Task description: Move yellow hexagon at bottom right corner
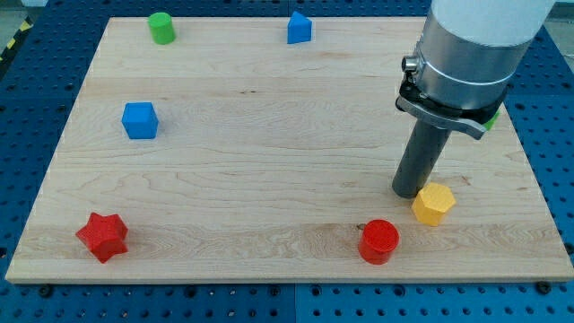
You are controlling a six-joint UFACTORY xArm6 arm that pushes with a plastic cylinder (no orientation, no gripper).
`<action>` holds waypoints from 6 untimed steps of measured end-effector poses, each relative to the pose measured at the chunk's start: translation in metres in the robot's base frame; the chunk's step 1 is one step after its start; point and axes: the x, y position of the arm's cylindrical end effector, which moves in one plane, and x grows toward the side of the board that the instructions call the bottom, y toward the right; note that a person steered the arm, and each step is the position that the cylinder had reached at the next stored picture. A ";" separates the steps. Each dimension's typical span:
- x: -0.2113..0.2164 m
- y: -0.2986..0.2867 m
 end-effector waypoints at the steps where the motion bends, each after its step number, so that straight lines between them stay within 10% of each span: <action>1: 0.000 -0.020; 6: 0.011 0.080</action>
